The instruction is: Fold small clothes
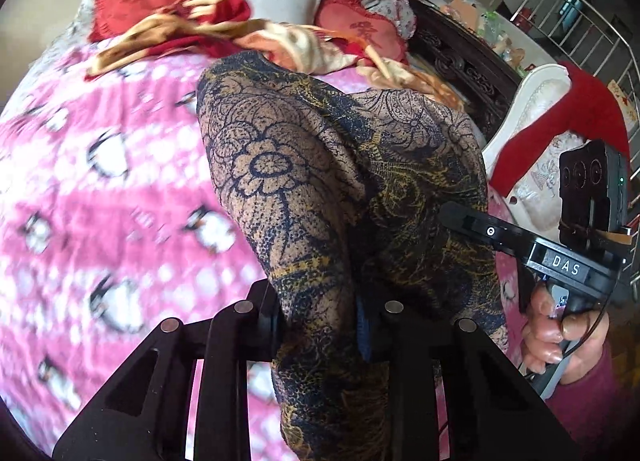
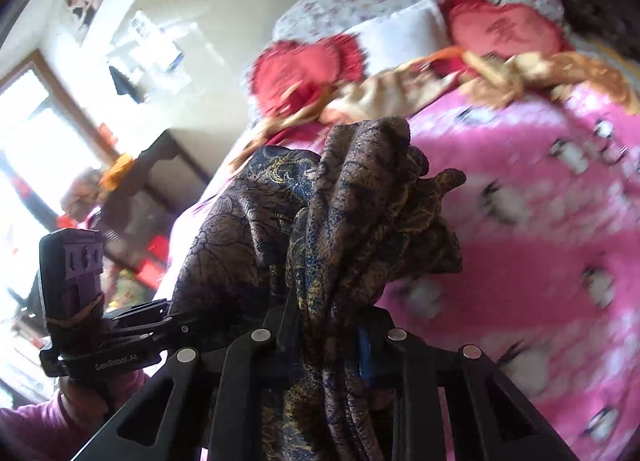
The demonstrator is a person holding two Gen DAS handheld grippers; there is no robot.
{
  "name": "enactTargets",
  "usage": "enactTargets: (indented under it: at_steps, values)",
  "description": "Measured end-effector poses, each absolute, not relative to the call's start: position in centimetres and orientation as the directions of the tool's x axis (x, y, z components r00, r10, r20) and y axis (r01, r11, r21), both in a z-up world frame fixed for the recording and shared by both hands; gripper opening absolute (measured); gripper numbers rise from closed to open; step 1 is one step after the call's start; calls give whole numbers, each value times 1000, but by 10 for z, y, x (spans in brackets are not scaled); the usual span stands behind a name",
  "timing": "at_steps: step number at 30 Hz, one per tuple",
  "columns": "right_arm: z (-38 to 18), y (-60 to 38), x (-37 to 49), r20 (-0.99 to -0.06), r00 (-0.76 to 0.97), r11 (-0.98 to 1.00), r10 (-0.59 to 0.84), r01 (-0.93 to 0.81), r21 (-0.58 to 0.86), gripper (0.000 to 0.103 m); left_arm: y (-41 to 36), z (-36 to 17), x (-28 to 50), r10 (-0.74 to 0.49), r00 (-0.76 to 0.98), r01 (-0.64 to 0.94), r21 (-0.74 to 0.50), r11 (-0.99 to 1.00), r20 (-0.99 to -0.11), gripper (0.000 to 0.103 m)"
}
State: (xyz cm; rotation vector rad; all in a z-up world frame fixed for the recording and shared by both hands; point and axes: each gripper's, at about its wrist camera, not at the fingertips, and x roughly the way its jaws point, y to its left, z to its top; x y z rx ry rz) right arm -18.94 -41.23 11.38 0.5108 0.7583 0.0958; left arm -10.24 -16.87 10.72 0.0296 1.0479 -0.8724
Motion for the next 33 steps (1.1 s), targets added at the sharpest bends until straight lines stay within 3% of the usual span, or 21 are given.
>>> enactTargets:
  at_steps: [7,8,10,11,15,22,26,29,33]
  values:
    - [54,-354,-186,-703,620,855,348,98,509,23,-110,62,-126,-494,201,551,-320,771,-846,27]
    - [45,-348,-185,-746,594,879,301,131,458,27,-107,55,-127,-478,198,540,-312,782,-856,31]
    - [41,-348,-189,-776,585,900,236,168,401,44,-102,54,-132,-468,215,533,-299,792,-857,35]
    - [45,-351,-193,-774,595,904,217,178,390,44,-100,59,-135,-468,236,533,-289,795,-852,41]
    - [79,-358,-202,-740,661,926,124,191,325,44,-99,77,-142,-458,337,537,-232,811,-823,66]
    - [92,-325,-160,-699,693,964,175,23,264,32,-116,66,-121,-407,386,509,-177,842,-828,67]
    - [55,-334,-134,-781,623,979,26,142,146,26,-119,47,-116,-372,376,489,-159,858,-849,67]
    - [37,-355,-134,-785,613,949,92,184,255,25,-121,43,-115,-369,385,483,-156,862,-846,67]
    - [61,-346,-153,-773,629,960,76,165,228,28,-122,46,-118,-354,409,478,-132,868,-841,67]
